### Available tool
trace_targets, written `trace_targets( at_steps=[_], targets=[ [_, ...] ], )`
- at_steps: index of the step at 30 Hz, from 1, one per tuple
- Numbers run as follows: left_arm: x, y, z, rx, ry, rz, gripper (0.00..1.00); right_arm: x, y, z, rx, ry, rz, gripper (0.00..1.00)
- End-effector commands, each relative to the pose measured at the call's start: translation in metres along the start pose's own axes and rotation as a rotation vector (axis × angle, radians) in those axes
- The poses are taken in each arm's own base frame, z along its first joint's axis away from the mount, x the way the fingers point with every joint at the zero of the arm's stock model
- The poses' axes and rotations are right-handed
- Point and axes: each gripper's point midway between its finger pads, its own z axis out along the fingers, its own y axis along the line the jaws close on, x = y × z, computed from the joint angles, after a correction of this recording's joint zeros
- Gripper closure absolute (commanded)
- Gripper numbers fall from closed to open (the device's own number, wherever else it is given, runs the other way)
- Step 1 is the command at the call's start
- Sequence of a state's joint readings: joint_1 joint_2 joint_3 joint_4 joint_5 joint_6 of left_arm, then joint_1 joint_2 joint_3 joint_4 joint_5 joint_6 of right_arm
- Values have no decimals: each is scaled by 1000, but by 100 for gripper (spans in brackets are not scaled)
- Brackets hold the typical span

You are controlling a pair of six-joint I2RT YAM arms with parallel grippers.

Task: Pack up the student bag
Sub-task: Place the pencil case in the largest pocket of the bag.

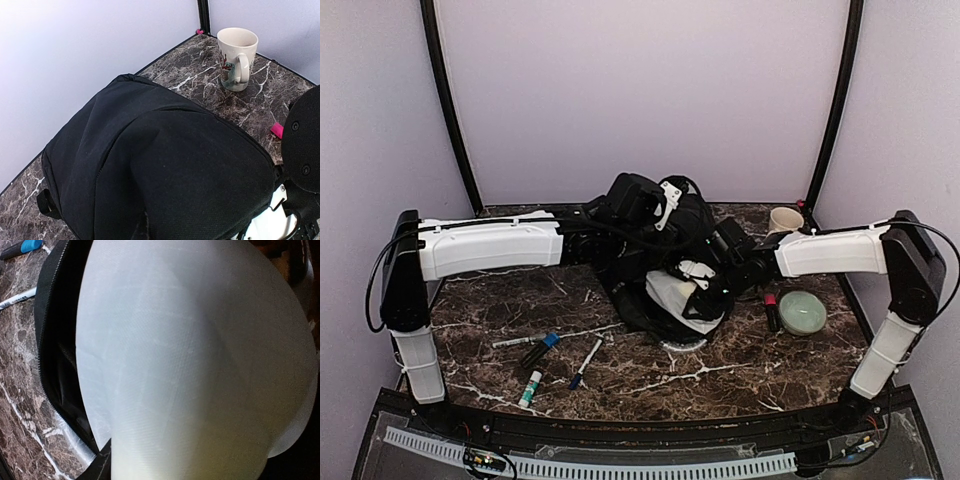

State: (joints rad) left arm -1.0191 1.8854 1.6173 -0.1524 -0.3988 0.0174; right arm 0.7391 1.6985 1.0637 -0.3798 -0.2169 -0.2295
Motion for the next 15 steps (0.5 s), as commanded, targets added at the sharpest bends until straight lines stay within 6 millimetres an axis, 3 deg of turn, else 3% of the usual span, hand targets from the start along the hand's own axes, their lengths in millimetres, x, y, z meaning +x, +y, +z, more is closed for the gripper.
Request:
trace_targets(
  at_steps=[1,10,15],
  targets=[
    [-86,0,-36,60,-249,-132,100,-39,-21,0,81,-135,55,93],
    [-74,-10,-35,116,-207,-138,100,-94,-42,-9,140,-287,174,94],
    [-73,-21,-35,164,-198,-133,100,-106,-52,6,129,-301,228,94]
  ],
)
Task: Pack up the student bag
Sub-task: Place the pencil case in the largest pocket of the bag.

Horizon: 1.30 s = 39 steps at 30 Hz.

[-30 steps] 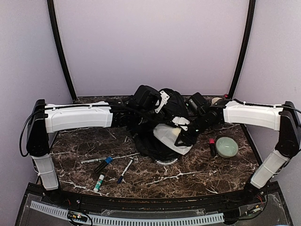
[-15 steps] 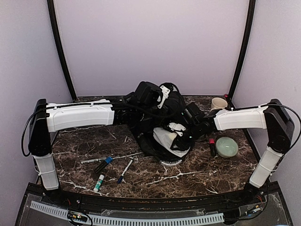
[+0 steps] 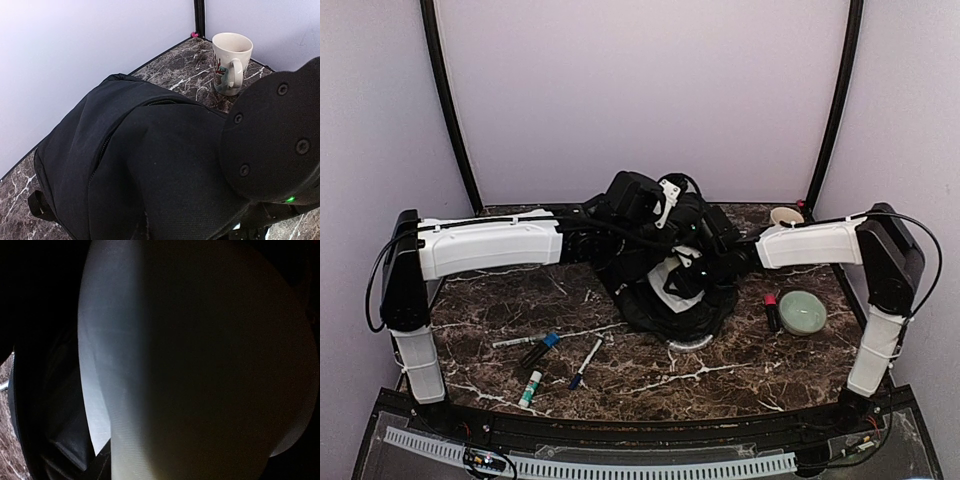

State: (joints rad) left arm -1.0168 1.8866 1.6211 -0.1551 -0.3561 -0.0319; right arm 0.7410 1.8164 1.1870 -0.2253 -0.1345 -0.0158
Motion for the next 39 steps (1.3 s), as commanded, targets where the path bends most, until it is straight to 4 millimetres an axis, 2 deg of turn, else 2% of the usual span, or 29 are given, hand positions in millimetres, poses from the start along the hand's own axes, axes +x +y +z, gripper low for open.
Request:
trace_targets(
  at_steps=[1,6,16,17,18,22,24,26,33,39],
  targets=[
    [-73,-25,-37,150,-195,-73,100,-54,-12,3,10,-155,63,94],
    [-76,-41,-46,190,-194,-43,100,-71,-27,12,26,-195,88,94],
    [-59,-52,-39,218,-139,-23,100,-108,-44,23,29,-260,138,90],
    [-58,-53,-38,221,-136,-22,100,-108,-47,26,27,-256,153,89],
    [-57,-54,-38,221,-133,-21,100,-109,-42,29,-26,-252,213,81],
    [-52,-53,-38,208,-116,-10,100,-96,-37,39,-71,-199,224,61],
    [-50,-50,-38,194,-112,0,100,-87,-30,38,-107,-177,208,55],
    [-45,-47,-38,177,-103,15,100,-77,-23,32,-137,-167,193,51],
    [-29,-32,-40,103,-46,92,100,-66,-2,1,-208,-154,130,34],
    [-12,-13,-54,36,-13,109,100,-39,10,-12,-246,-100,70,29]
  ],
)
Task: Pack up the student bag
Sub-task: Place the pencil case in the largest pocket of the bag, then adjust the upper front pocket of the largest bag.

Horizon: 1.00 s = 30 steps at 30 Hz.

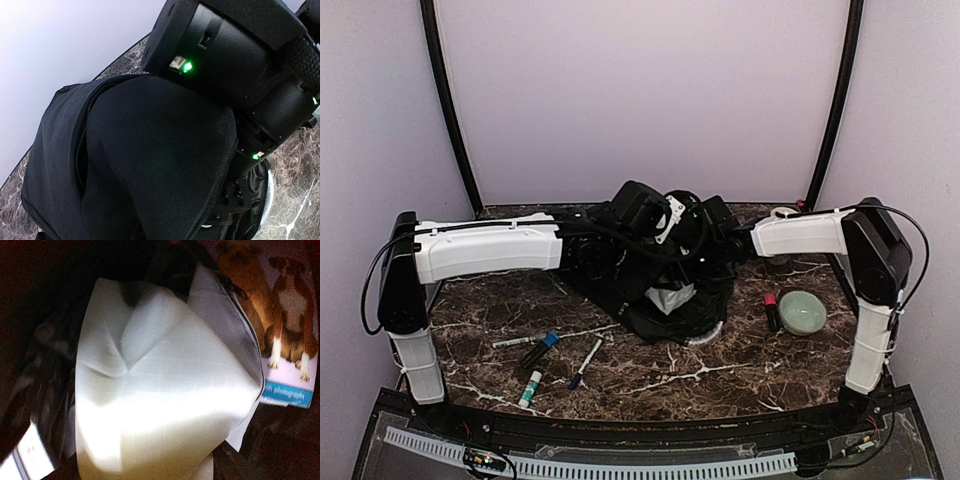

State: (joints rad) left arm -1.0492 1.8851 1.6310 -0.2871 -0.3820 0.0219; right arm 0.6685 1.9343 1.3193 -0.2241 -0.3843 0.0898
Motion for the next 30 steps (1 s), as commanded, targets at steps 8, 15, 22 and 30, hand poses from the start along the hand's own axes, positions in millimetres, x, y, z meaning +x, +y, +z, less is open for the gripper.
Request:
trace_targets(
  at_steps=[8,15,22,30],
  targets=[
    [3,15,-77,26,-122,-118,100,17,33,-49,-59,-51,-183,28],
    [31,21,-78,-10,-65,-102,100,43,50,-66,-122,-3,-260,26],
    [37,21,-75,-16,-59,-114,100,60,65,-92,-106,-17,-427,28],
    [37,22,-74,-21,-57,-106,100,85,87,-90,55,22,-809,29]
  ],
)
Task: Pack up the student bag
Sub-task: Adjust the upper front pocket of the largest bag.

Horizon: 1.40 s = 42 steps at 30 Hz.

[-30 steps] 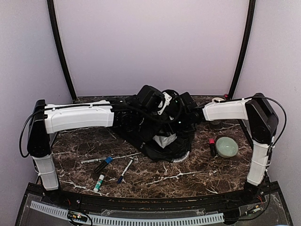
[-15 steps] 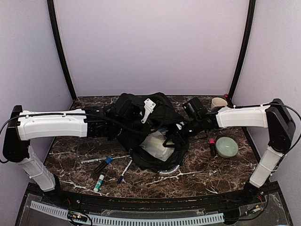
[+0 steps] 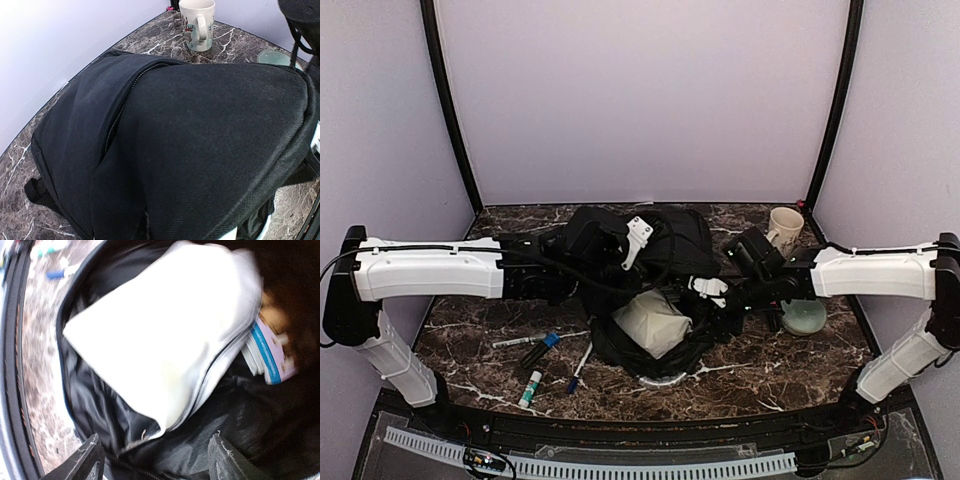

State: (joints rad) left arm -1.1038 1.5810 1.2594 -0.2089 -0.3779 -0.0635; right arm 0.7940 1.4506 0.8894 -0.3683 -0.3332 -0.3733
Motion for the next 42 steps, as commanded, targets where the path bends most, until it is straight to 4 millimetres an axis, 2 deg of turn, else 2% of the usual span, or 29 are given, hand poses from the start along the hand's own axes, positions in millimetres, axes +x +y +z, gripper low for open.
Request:
trace_targets(
  at_steps=[1,5,9,11,13,16,19,21,29,33,36,40,41,42],
  targets=[
    [-12,23,-10,-64,-38,-46,100,-33,8,-11,151,-55,-309,29],
    [-13,19,-6,-55,-34,-47,100,-45,18,-2,169,-66,-376,28],
    [-17,18,-6,-46,-38,-50,100,-42,29,9,159,-17,-417,27],
    [-19,18,-7,-43,-39,-51,100,-33,46,3,85,9,-464,28],
    [-18,18,-7,-46,-37,-49,100,-27,59,-12,32,4,-503,28],
    [-17,19,-6,-52,-36,-52,100,-37,68,-34,23,-55,-517,28],
    [-16,18,-4,-52,-37,-60,100,-49,67,-36,21,-61,-514,27],
    [-18,18,-4,-52,-41,-62,100,-57,63,-29,47,-62,-529,27],
    [-25,16,-6,-36,-36,-57,100,-52,34,36,151,103,-545,24],
    [-29,16,-7,-33,-43,-64,100,-51,2,65,291,169,-509,24],
    [-31,15,-9,-27,-52,-70,100,-50,-26,76,448,203,-482,25],
    [-31,14,-9,-20,-52,-67,100,-44,-41,82,547,198,-455,32],
    [-32,14,-9,-19,-55,-66,100,-40,-42,84,551,204,-451,37],
    [-32,14,-9,-20,-54,-64,100,-36,-42,87,552,214,-448,46]
  ],
)
